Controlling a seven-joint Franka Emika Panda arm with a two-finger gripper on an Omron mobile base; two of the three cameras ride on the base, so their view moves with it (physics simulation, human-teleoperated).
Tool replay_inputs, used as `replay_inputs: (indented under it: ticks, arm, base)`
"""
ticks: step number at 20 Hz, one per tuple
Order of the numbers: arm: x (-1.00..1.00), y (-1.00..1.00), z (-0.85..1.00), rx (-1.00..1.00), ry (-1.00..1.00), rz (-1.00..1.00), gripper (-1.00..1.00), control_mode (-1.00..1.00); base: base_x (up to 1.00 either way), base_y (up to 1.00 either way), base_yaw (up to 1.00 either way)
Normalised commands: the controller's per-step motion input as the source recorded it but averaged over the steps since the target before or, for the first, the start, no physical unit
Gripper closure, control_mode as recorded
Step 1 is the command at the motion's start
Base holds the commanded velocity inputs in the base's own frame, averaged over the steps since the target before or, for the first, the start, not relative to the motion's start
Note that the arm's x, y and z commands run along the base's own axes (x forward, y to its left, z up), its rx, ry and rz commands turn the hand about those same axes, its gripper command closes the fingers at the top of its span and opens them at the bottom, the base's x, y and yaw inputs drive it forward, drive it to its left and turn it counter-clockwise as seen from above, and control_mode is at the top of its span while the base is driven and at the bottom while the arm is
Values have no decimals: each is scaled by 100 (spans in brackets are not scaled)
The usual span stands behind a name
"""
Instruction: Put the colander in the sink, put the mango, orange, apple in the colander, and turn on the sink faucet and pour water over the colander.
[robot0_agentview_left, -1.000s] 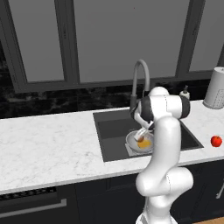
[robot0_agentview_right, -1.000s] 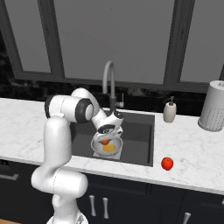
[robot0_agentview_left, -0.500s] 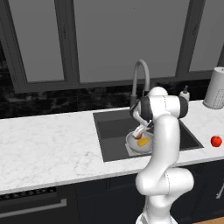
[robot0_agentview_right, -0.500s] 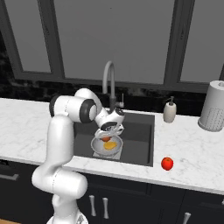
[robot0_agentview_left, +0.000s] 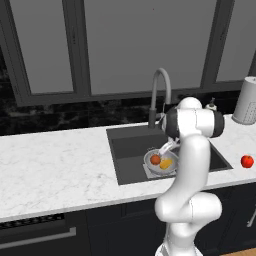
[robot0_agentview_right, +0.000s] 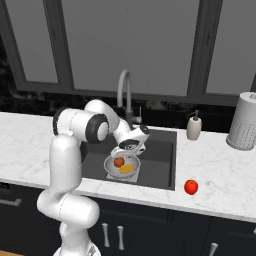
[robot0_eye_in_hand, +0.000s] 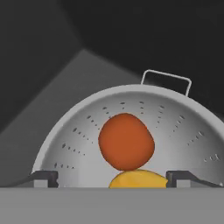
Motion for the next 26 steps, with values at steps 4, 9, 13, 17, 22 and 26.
replay_inputs:
  ticks: [4,9,13,17,22,26]
  arm:
    - [-10,-9,76,13,0,0,-100,-100]
    - [-49,-74,92,2,0,-1,-100,-100]
    - [-53,-97,88,-1,7,-7,-100,-100]
    - [-60,-93,88,-6,16,-13,-100,-100]
    - [-94,-75,53,-12,10,-17,-100,-100]
    - [-100,-59,12,-26,0,-16,-100,-100]
  base:
    - [0,0,0]
    - [0,0,0]
    - [0,0,0]
    - [0,0,0]
    - [0,0,0]
    - [0,0,0]
